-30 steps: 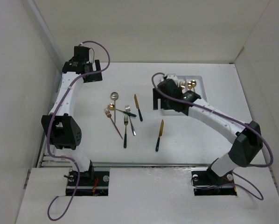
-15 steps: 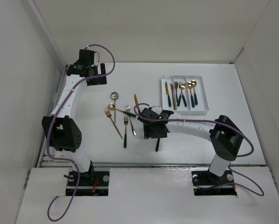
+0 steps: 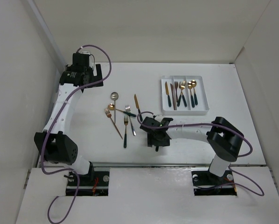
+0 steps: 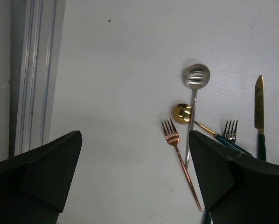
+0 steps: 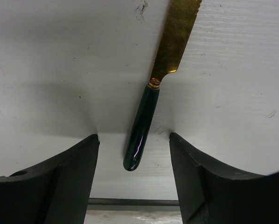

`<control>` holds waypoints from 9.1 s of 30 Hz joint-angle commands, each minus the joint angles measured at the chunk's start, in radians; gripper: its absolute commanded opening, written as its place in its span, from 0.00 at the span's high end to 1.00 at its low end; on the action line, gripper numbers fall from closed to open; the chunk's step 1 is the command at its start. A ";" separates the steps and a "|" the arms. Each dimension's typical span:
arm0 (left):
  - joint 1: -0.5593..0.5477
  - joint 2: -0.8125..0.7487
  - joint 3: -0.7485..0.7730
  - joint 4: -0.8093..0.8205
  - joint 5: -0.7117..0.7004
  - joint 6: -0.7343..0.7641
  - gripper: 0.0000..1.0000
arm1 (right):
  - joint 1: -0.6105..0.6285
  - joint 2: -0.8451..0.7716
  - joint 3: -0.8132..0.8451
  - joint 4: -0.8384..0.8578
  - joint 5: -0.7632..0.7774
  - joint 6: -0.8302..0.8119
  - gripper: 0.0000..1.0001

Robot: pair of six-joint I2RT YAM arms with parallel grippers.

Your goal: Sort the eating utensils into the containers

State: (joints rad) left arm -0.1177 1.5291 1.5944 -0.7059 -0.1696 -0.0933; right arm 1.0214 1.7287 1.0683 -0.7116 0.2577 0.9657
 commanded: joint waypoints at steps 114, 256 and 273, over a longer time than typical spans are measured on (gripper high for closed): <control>-0.037 0.174 -0.416 0.083 0.229 -0.211 1.00 | -0.445 -0.253 0.338 0.219 -0.009 -0.676 0.46; -0.112 0.160 -0.136 0.213 0.519 -0.177 1.00 | -0.365 -0.445 0.015 0.567 -0.194 -0.656 0.40; -0.197 0.045 -0.119 0.183 0.556 -0.226 1.00 | -0.208 -0.061 0.228 0.917 -0.440 -0.352 0.38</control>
State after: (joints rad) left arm -0.3012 1.6188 1.4647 -0.5255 0.3786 -0.3023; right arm 0.8028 1.6569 1.2377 0.0685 -0.1303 0.5201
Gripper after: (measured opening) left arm 0.069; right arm 0.623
